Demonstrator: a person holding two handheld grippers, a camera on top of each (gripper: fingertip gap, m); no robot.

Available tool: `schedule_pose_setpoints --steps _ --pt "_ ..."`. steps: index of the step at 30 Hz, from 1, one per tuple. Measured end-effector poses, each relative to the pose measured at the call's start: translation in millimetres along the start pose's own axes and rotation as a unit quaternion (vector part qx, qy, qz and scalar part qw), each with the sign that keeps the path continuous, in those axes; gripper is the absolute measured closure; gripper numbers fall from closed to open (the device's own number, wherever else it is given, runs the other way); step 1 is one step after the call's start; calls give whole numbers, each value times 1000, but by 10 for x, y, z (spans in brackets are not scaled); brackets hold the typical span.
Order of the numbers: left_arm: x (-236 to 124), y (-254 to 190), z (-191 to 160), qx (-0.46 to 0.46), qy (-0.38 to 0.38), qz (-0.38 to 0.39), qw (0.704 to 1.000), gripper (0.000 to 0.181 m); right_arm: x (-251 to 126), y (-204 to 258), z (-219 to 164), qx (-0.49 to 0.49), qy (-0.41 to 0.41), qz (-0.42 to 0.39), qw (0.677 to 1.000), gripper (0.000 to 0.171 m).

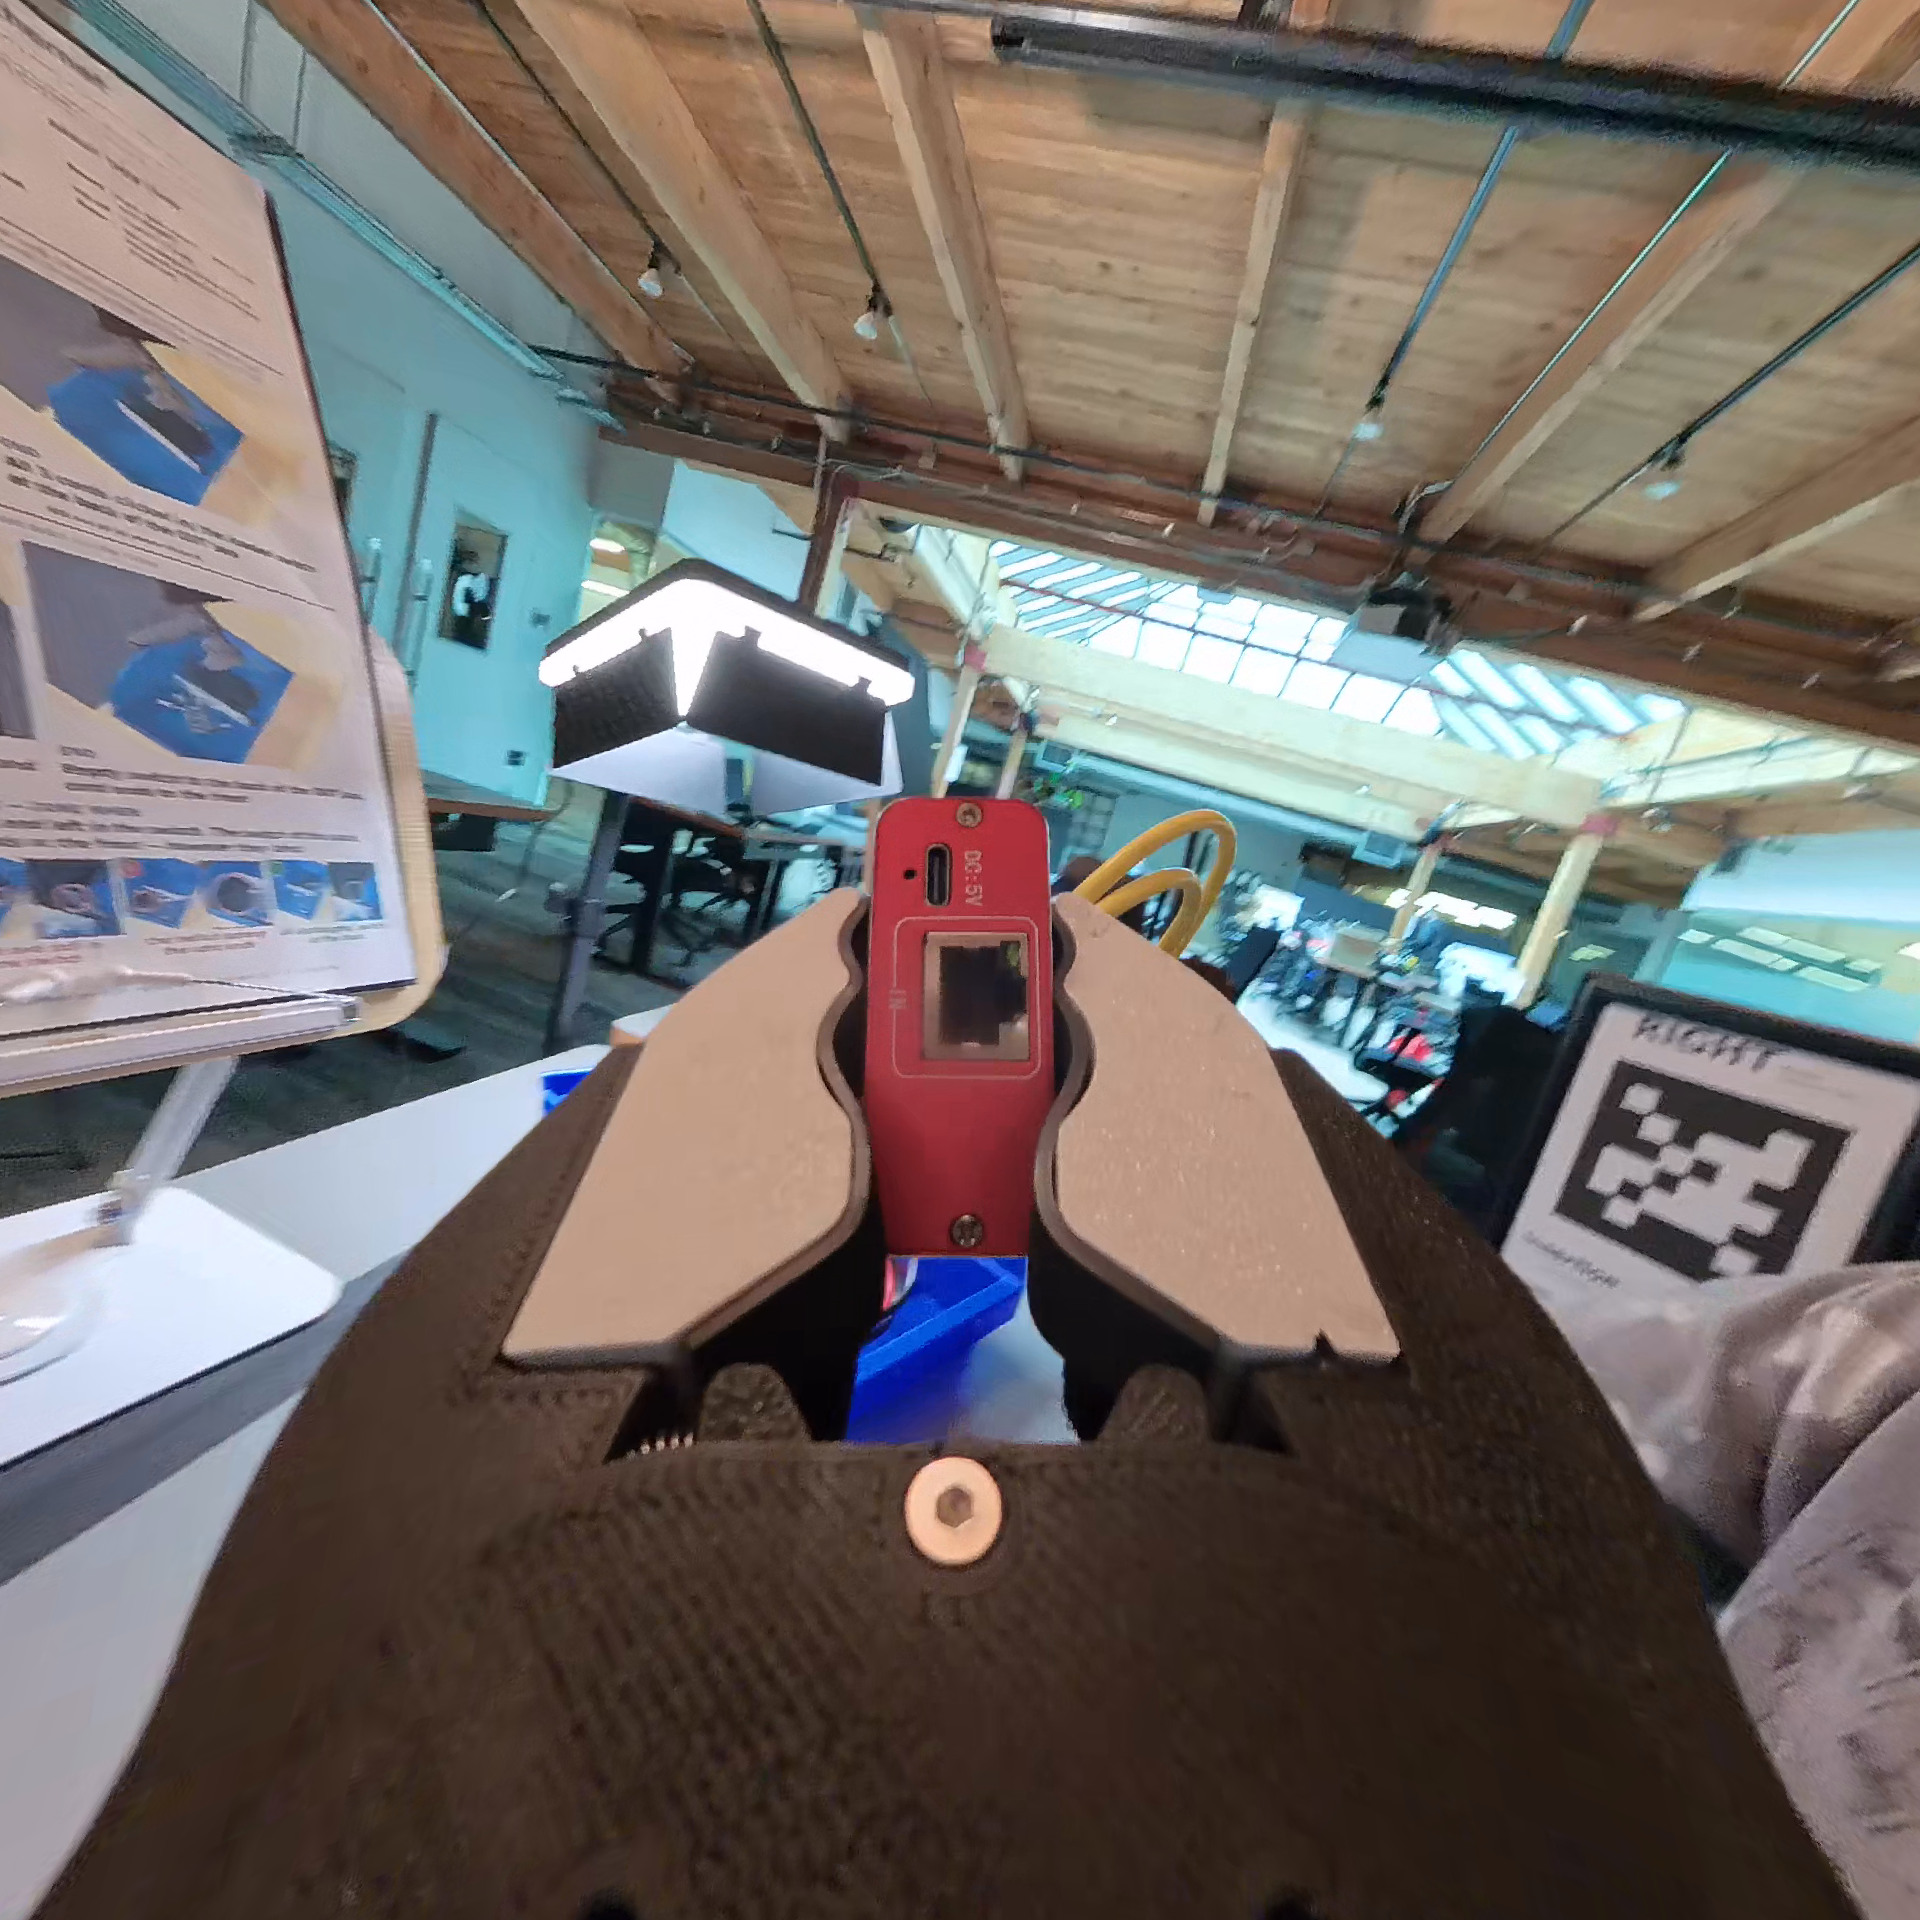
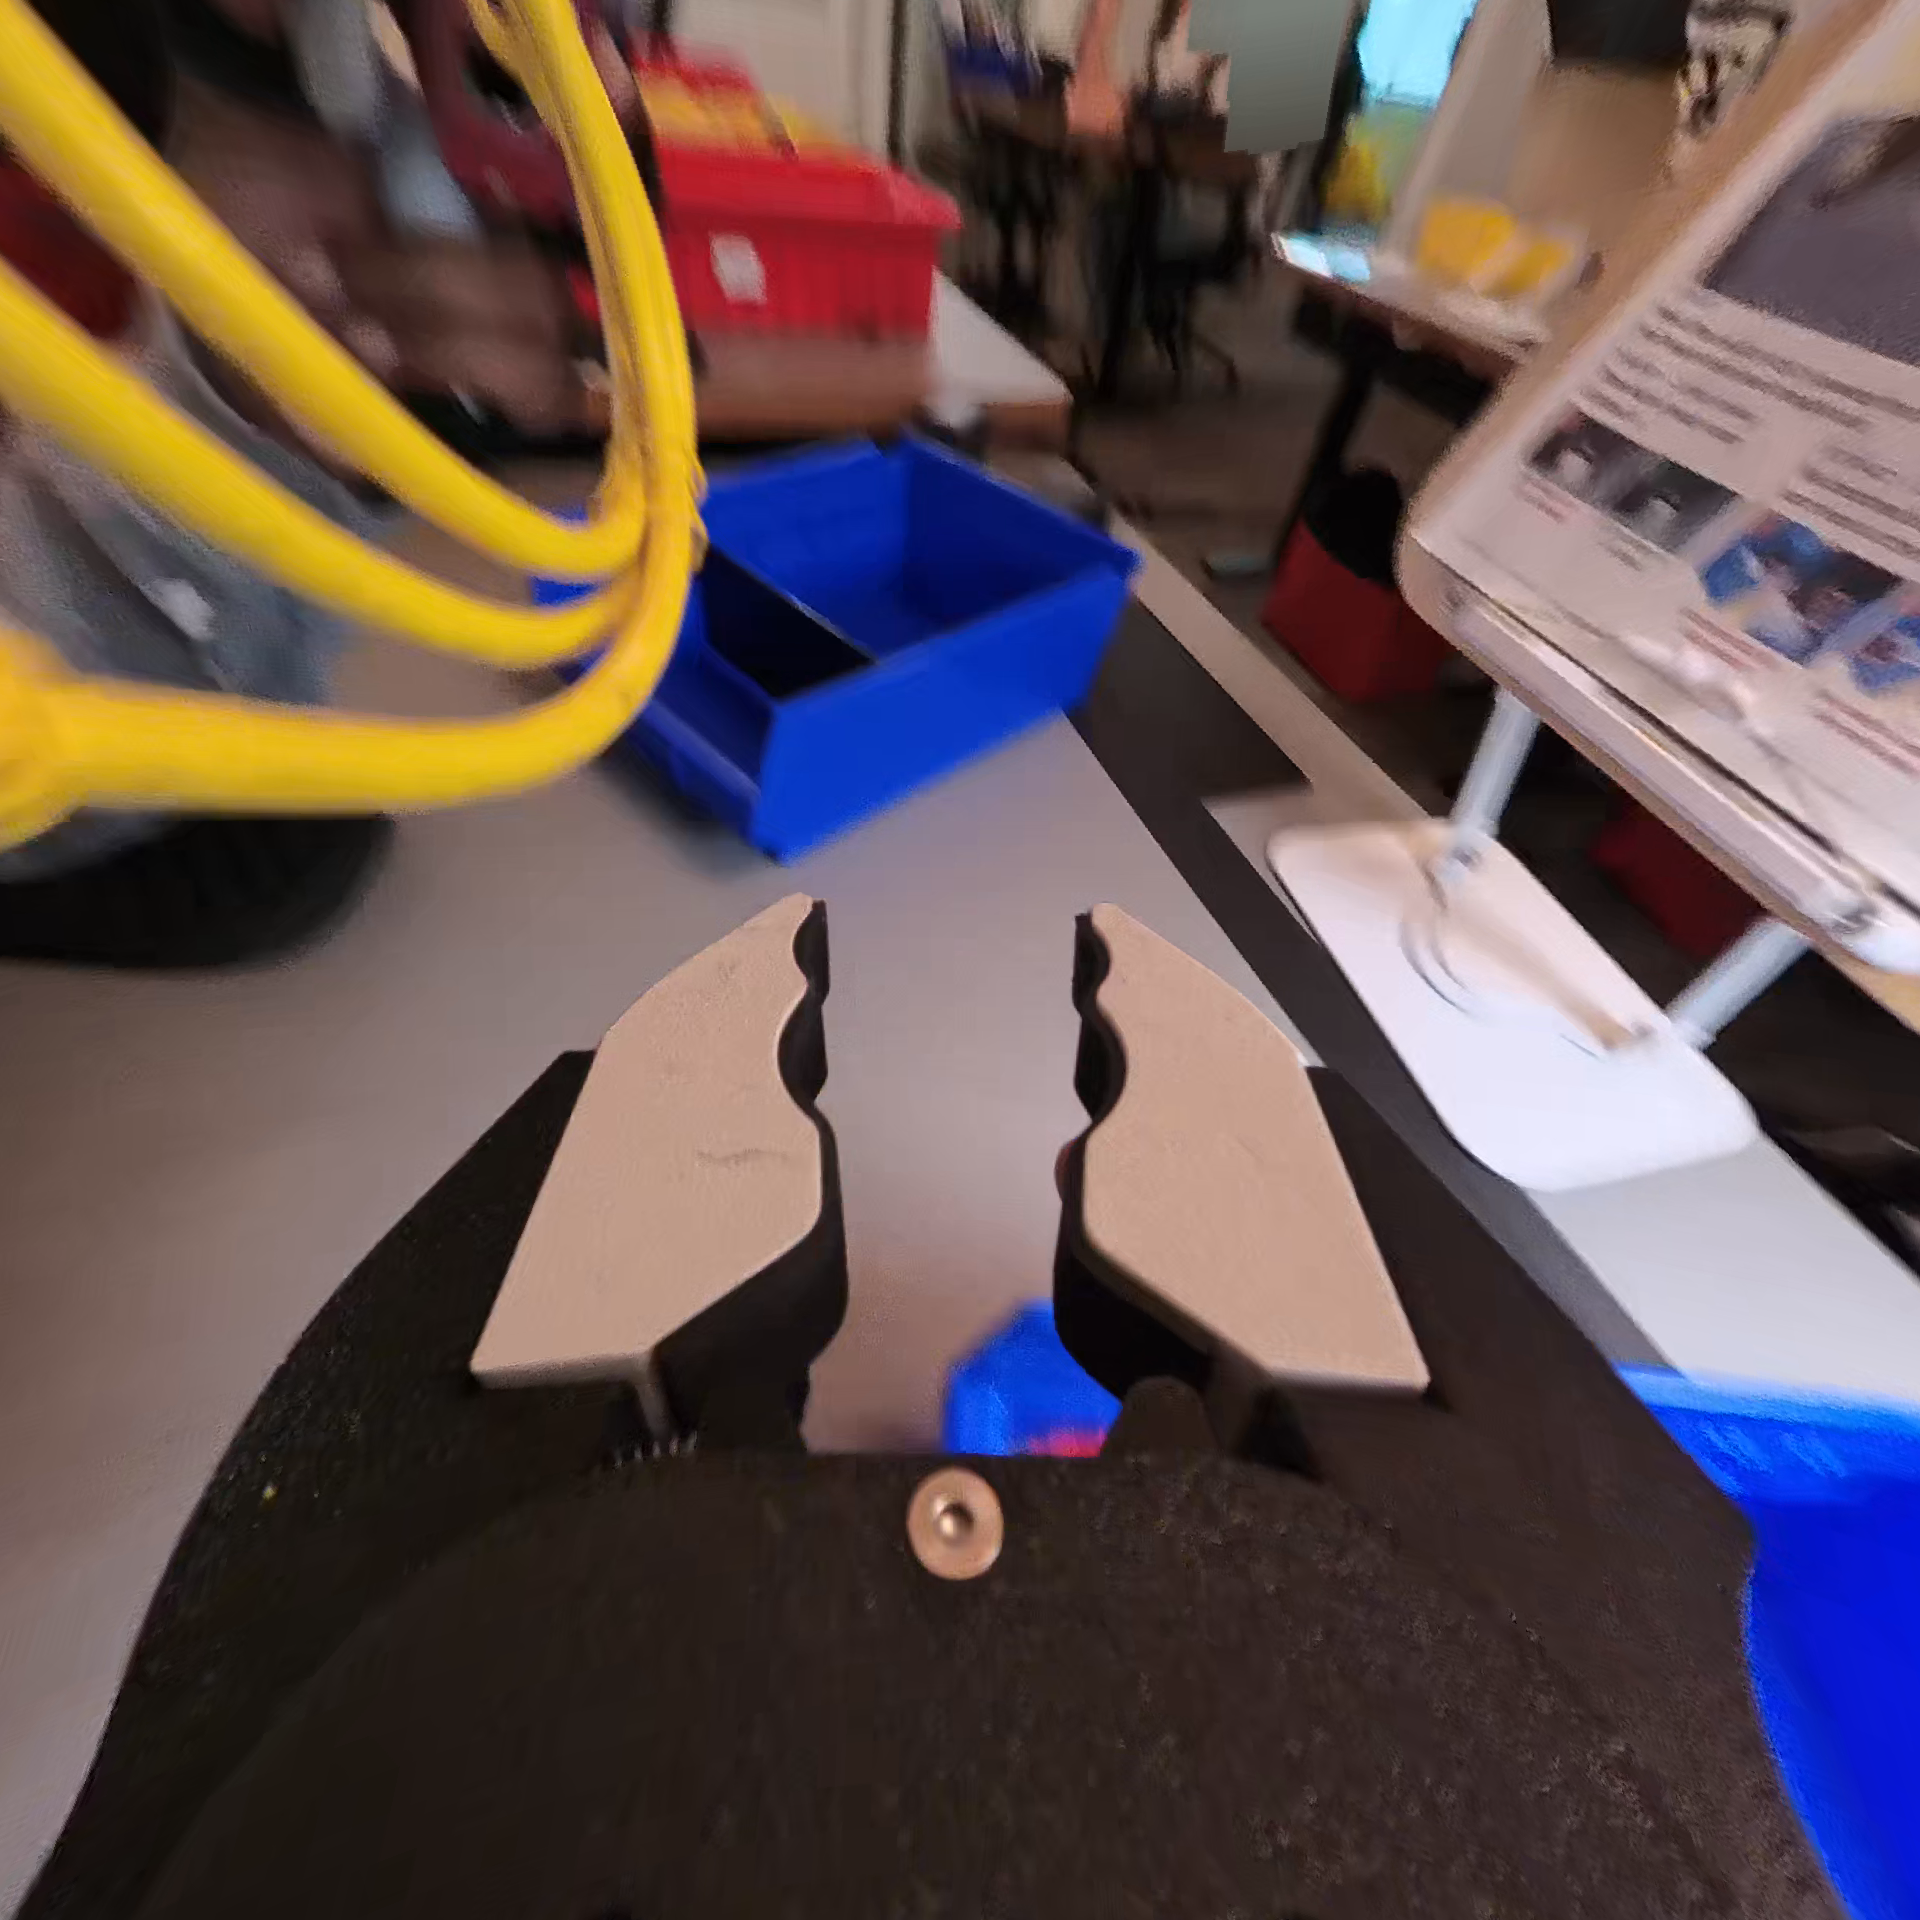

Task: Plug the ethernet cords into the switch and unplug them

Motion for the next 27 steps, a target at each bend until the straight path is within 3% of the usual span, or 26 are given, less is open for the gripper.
schedule_pose_setpoints --steps 6,9,13,17,19,27 --pt "81 -90 -67 -89 -93 -39 991 151 625 519 130 132 -165 142 967 129" --pt "102 -70 -149 -99 -122 -37 987 152 683 702 481 153 -271 172 935 131" --pt "175 -69 -351 -97 -108 -44 988 152 612 704 788 173 -320 159 918 136" --pt "258 -168 -531 -73 -89 -66 991 152 450 668 836 163 -331 135 920 156" --pt "289 -202 -592 -62 -72 -75 993 152 382 666 813 154 -313 143 926 157" --pt "272 -297 -905 9 139 -126 982 152 210 723 790 89 -237 154 955 156"
Point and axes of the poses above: each gripper's, where its closed fingertips meet, x out along the fingers, z out of its top, y = z × x across the jaws, the point moved 3 cm from there along -x, back along the fingers, and after that the axes turned 10 degrees about -y, right-handed, at the moved point
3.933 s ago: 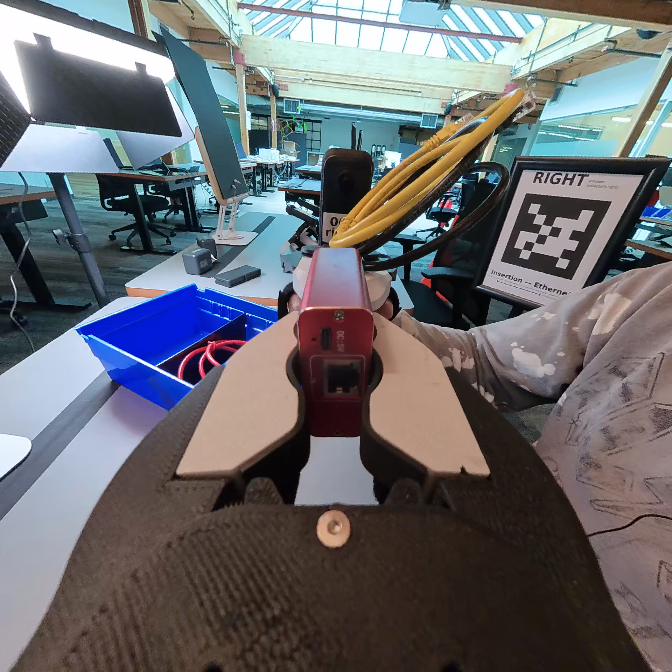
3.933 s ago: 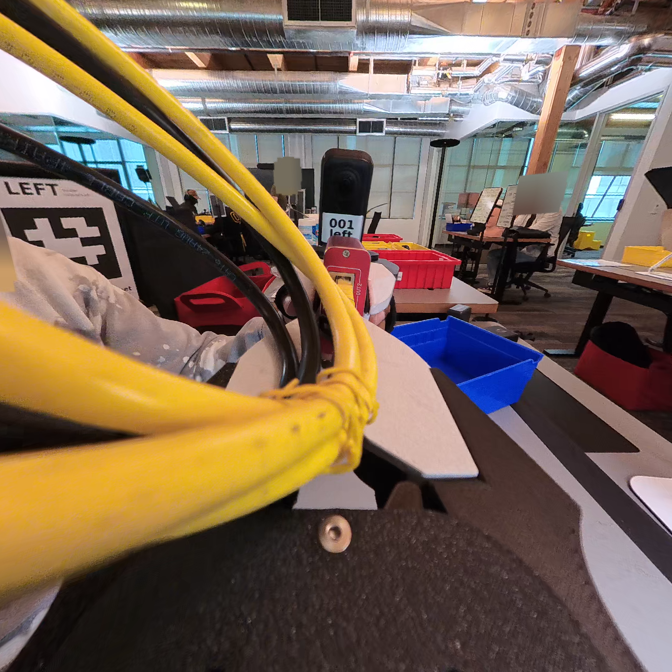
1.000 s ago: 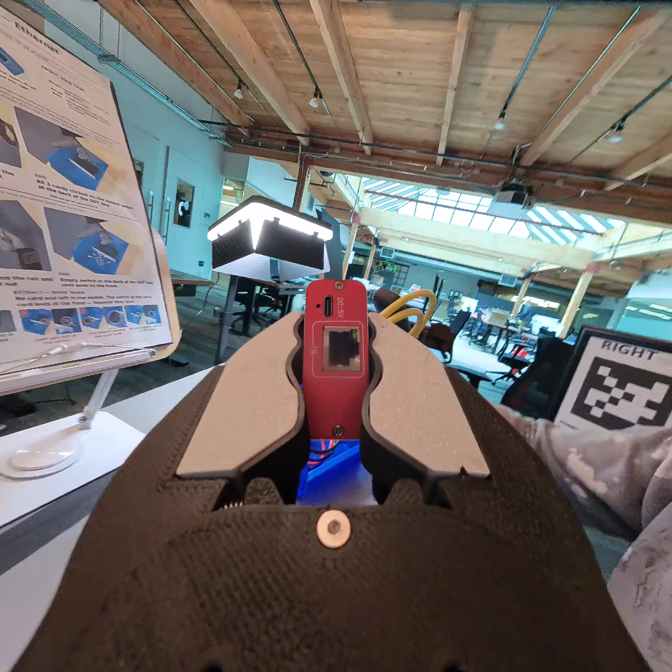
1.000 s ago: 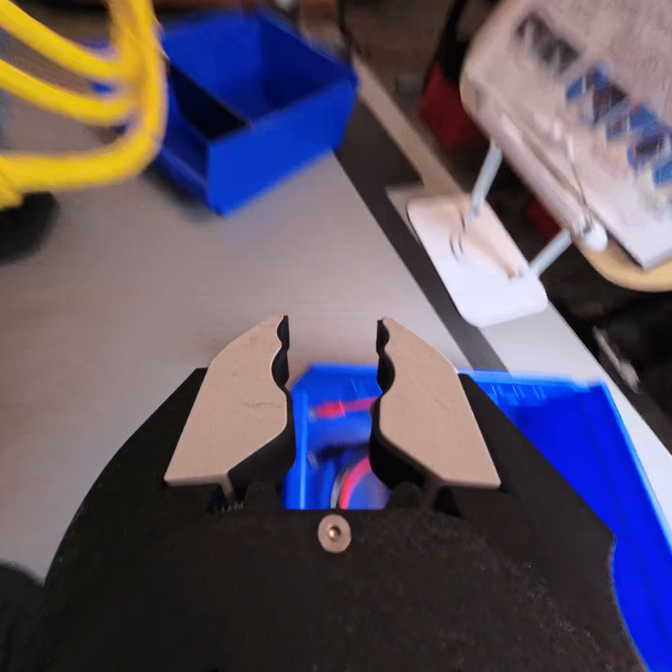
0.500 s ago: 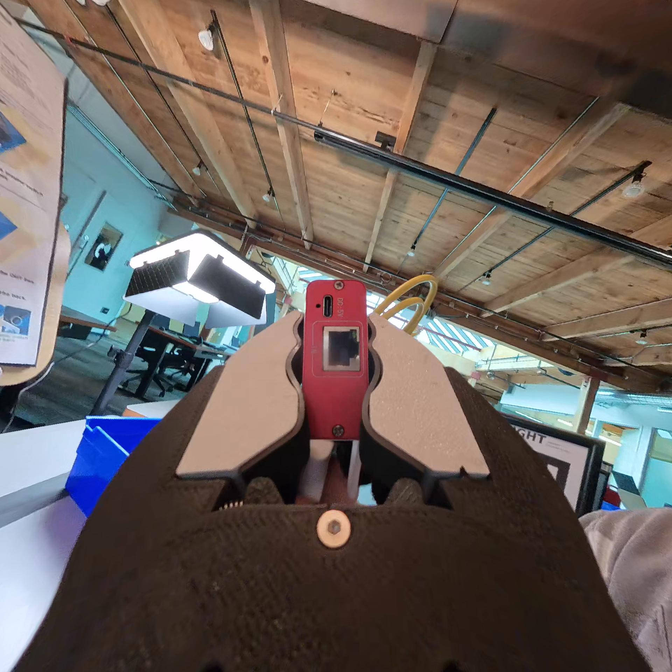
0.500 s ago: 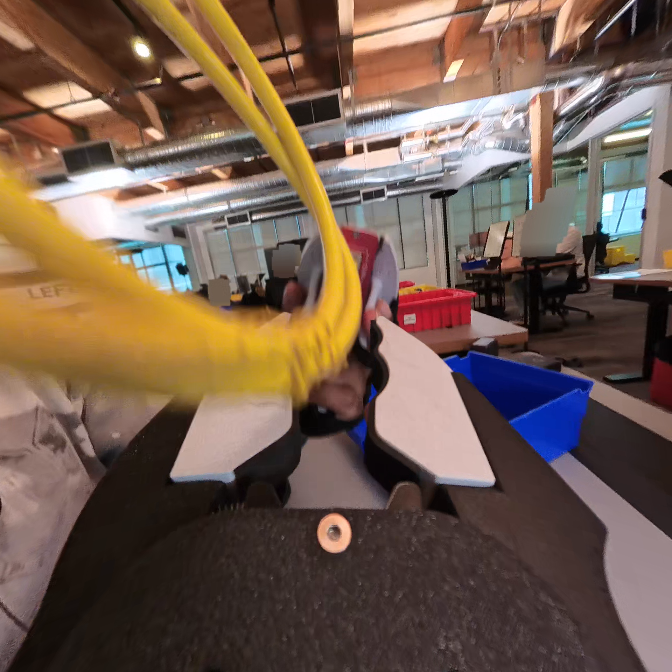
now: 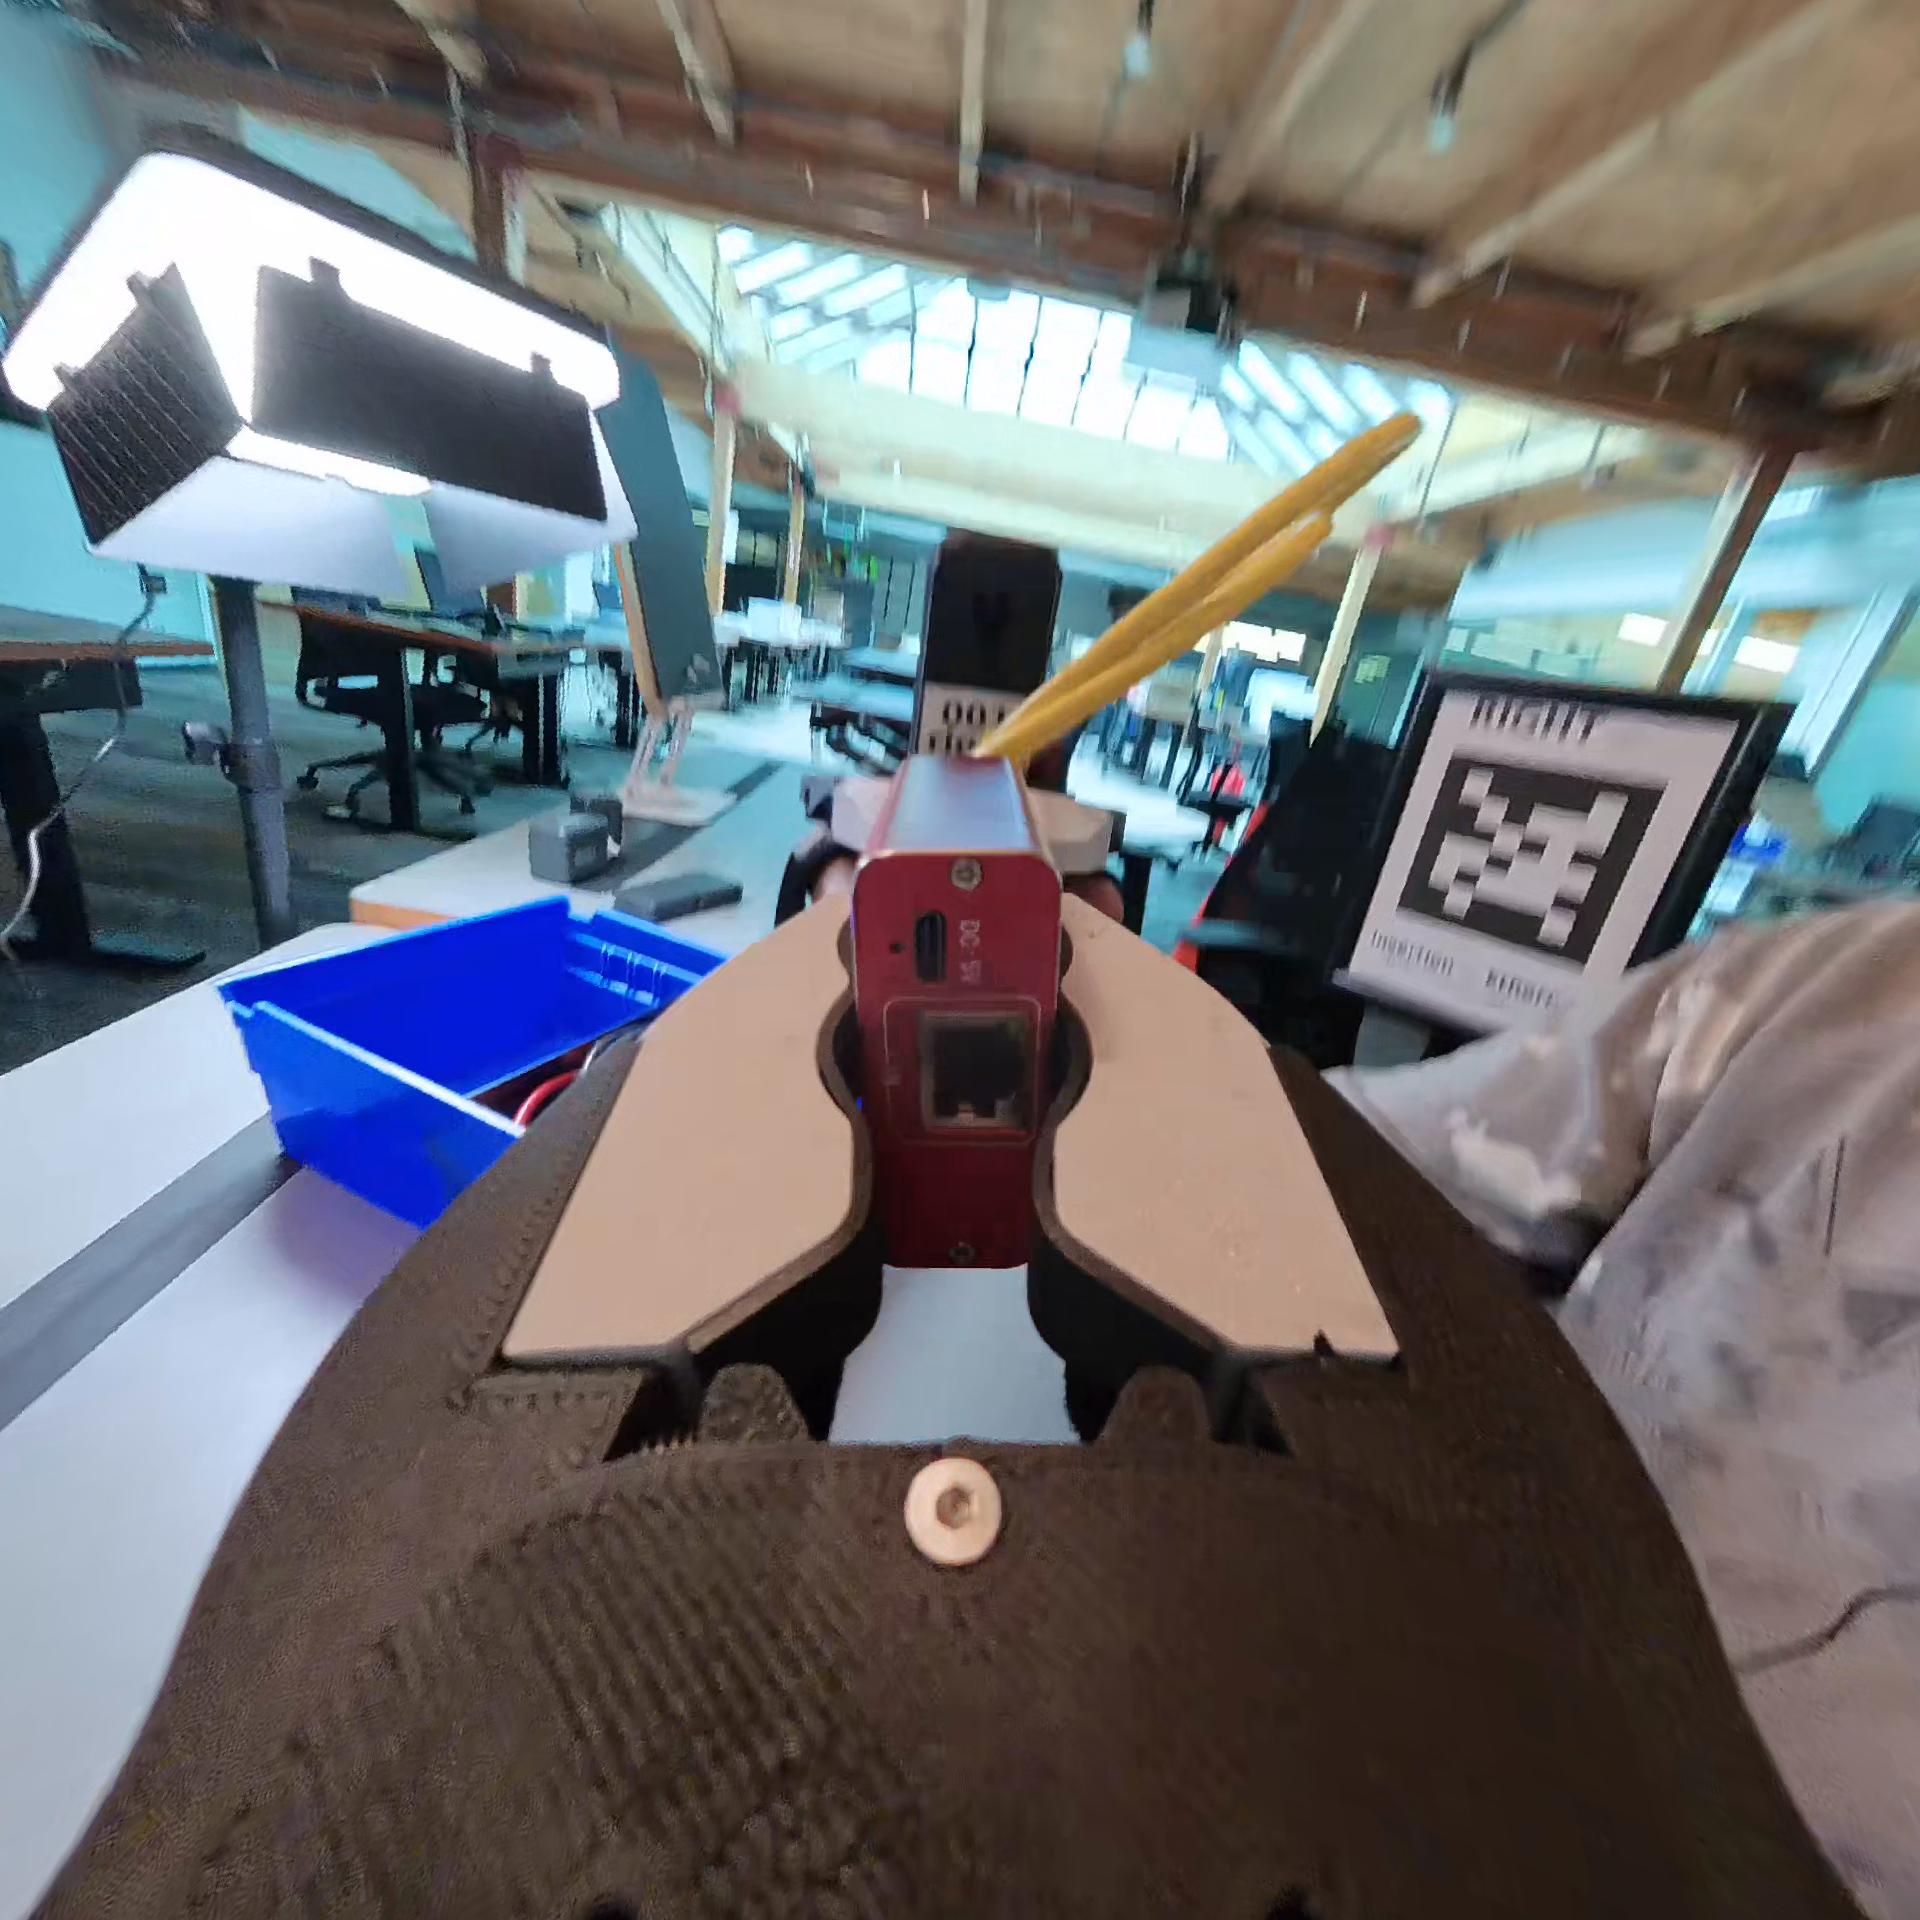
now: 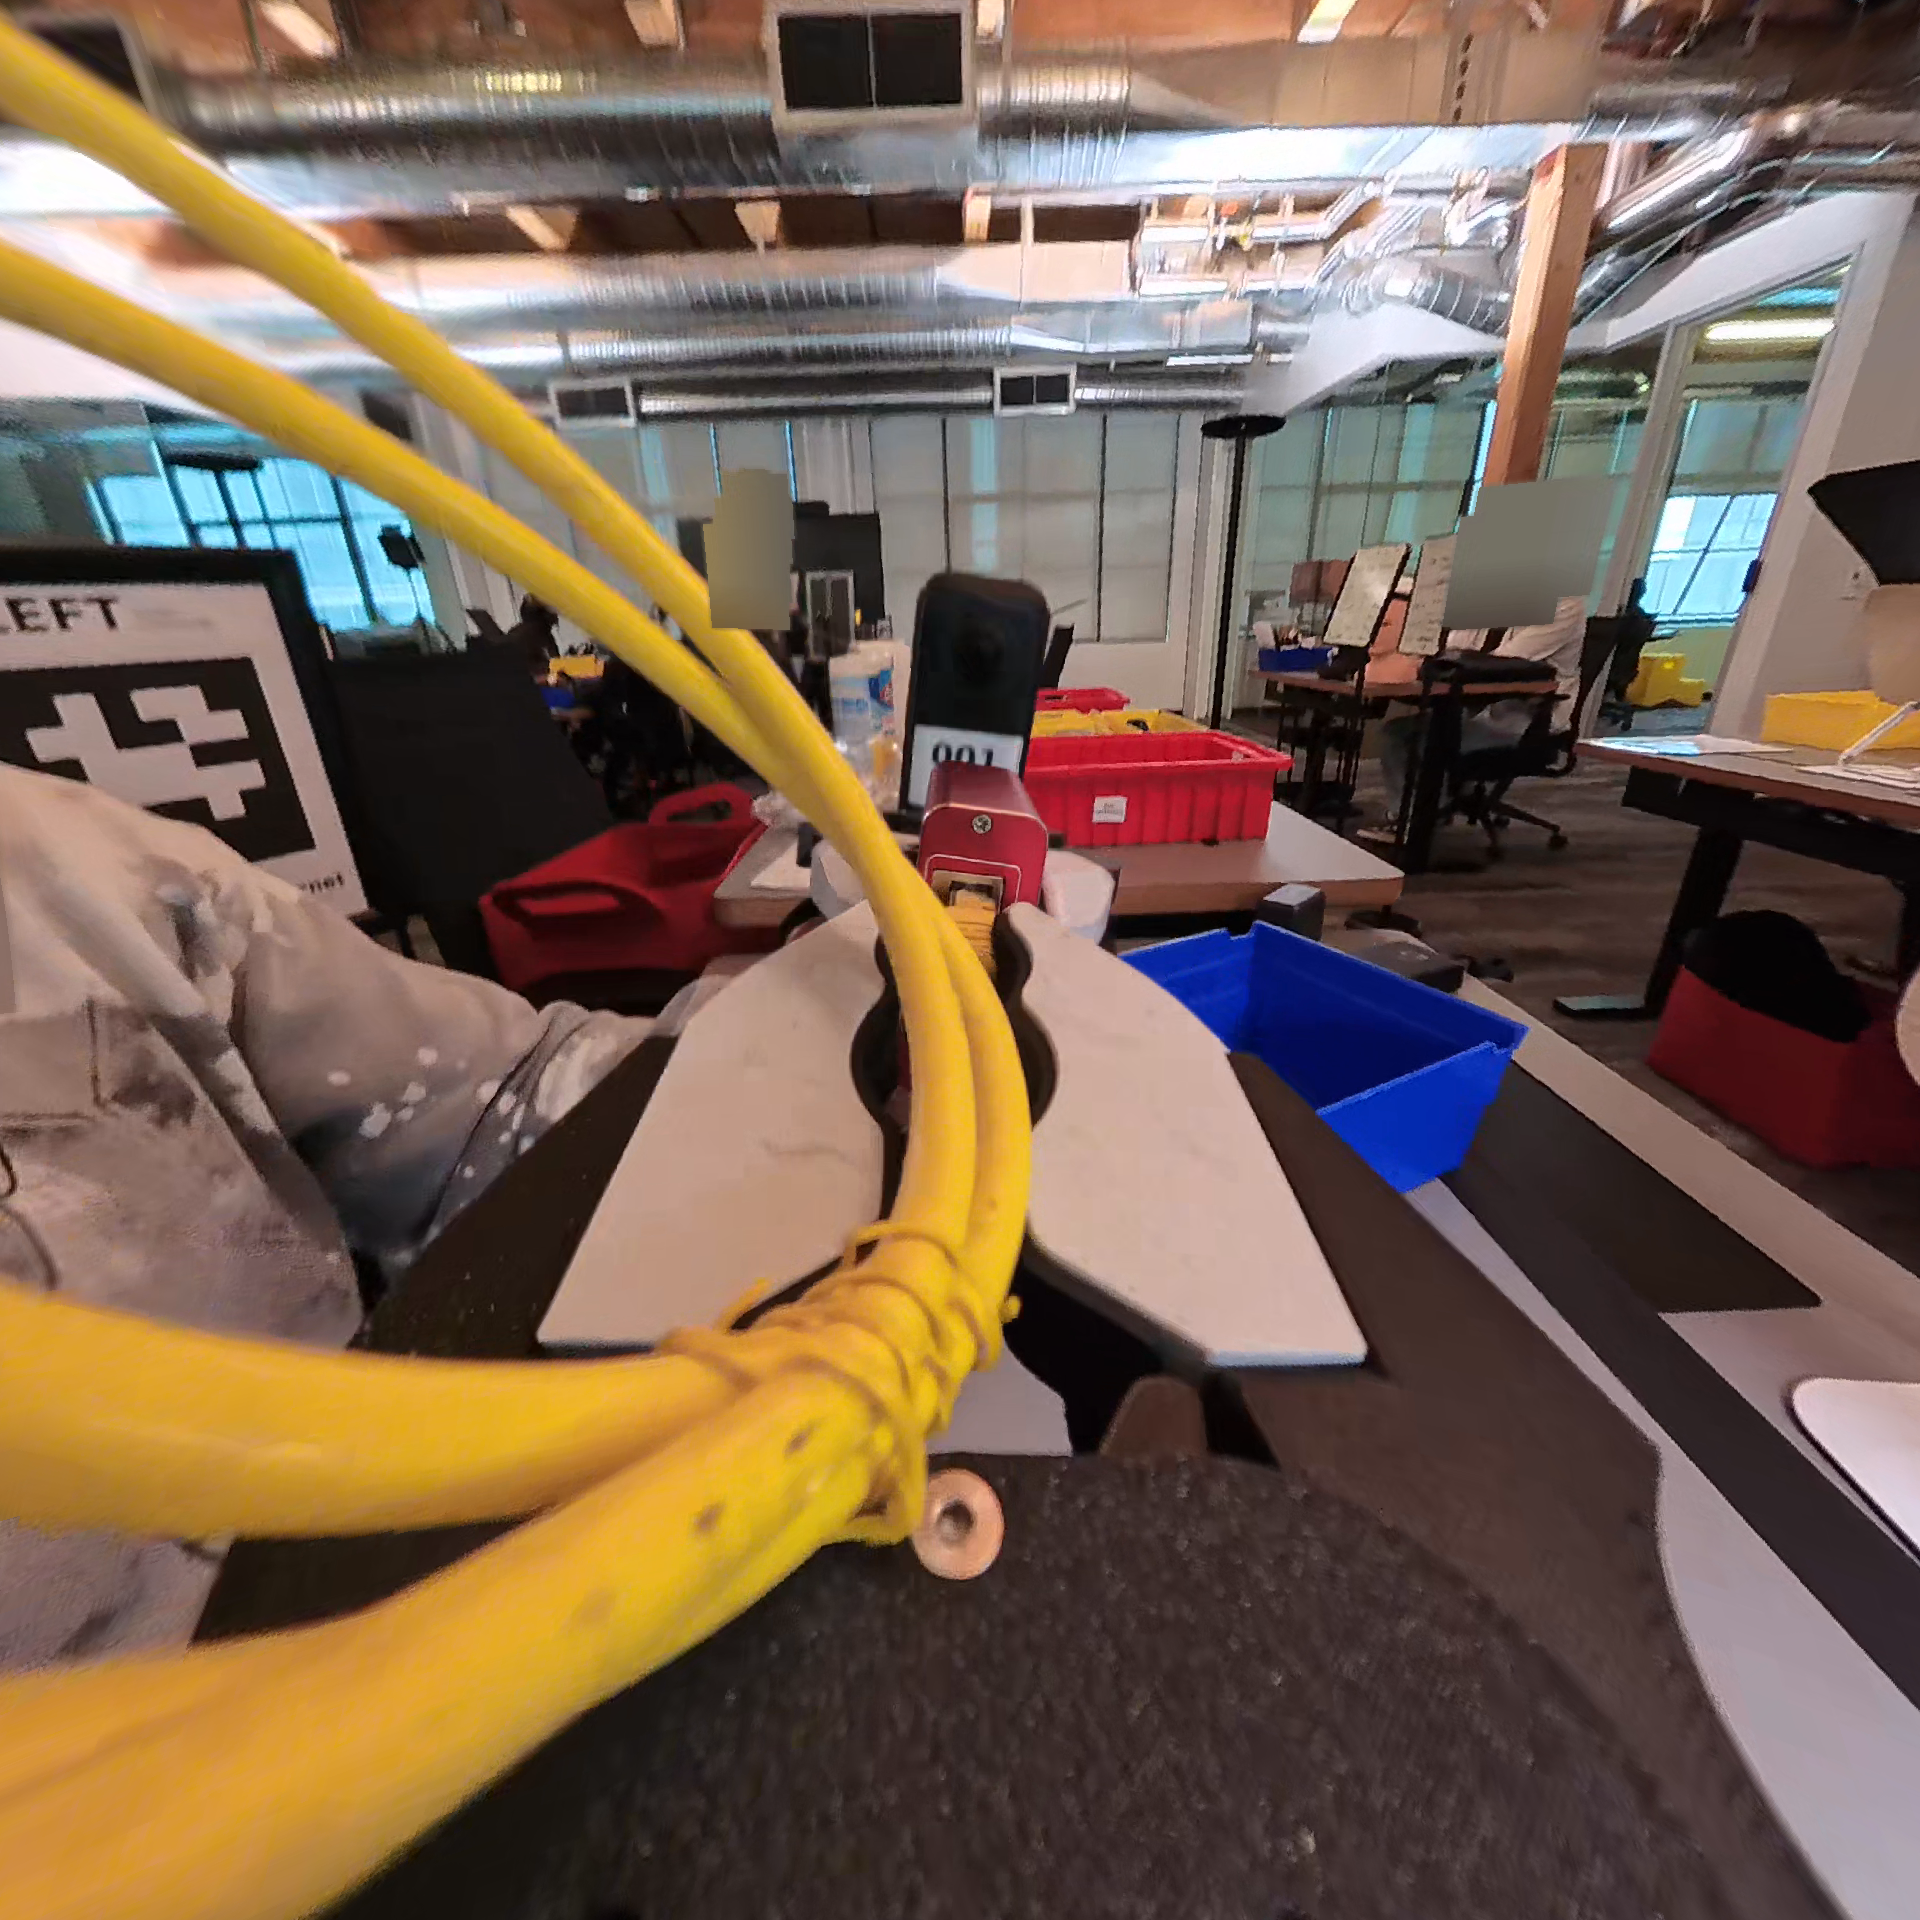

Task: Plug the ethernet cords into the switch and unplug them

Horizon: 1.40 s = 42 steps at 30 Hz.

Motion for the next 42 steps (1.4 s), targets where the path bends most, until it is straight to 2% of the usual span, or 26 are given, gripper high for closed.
schedule_pose_setpoints --steps 3,6,15,22,30,35,42 --pt "-11 -39 -85 58 65 6 996 152 -18 62 -34 -16 34 13 999 157" --pt "-2 -77 -107 83 81 5 993 151 -23 108 -46 -27 46 21 998 157" --pt "25 -98 -96 56 56 -11 997 151 -20 127 -46 -33 45 22 998 157" --pt "29 -126 -56 104 64 4 992 151 -26 137 -41 -43 48 21 998 157" --pt "27 -153 -61 99 74 1 992 151 -16 161 -17 -79 53 11 995 156" --pt "2 -130 -28 108 73 17 991 150 26 119 6 -112 60 -24 992 155" --pt "-7 -134 17 151 81 50 984 151 60 85 15 -105 53 -45 992 156"
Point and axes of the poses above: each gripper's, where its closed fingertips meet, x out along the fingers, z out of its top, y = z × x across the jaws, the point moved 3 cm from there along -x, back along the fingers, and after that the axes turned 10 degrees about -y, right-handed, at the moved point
